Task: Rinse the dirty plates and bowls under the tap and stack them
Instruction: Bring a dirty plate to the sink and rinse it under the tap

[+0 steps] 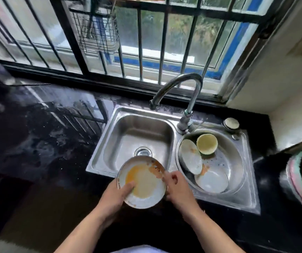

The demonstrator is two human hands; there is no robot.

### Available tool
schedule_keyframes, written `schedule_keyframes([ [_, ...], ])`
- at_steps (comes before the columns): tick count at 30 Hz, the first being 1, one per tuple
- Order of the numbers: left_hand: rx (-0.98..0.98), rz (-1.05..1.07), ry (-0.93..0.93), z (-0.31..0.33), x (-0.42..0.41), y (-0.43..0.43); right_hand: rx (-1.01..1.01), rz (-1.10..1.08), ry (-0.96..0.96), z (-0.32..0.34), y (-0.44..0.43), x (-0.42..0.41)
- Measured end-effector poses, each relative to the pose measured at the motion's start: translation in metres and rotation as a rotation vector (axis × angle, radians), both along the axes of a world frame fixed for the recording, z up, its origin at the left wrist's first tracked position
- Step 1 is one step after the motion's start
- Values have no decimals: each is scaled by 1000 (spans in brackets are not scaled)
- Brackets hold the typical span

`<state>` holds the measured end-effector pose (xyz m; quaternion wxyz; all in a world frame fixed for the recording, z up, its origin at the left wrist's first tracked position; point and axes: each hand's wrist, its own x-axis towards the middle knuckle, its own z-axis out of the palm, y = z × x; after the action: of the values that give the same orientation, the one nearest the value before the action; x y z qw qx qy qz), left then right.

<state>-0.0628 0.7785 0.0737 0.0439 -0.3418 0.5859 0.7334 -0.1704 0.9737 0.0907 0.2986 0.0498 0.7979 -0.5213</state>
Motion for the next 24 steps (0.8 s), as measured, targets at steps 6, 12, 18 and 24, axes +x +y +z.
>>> schedule_keyframes([
  [6, 42, 153, -36, -12, -63, -18, 52, -191, -63, -15, 4, -167],
  [12, 77, 220, -77, -29, -100, -30, 215, -204, -95, -46, -8, -288],
  [18, 97, 258, -69, -40, -121, -29, 271, -316, -131, -70, -9, -327],
  [24, 139, 305, -112, -49, -134, -29, 536, -275, -22, -78, -15, -318],
])
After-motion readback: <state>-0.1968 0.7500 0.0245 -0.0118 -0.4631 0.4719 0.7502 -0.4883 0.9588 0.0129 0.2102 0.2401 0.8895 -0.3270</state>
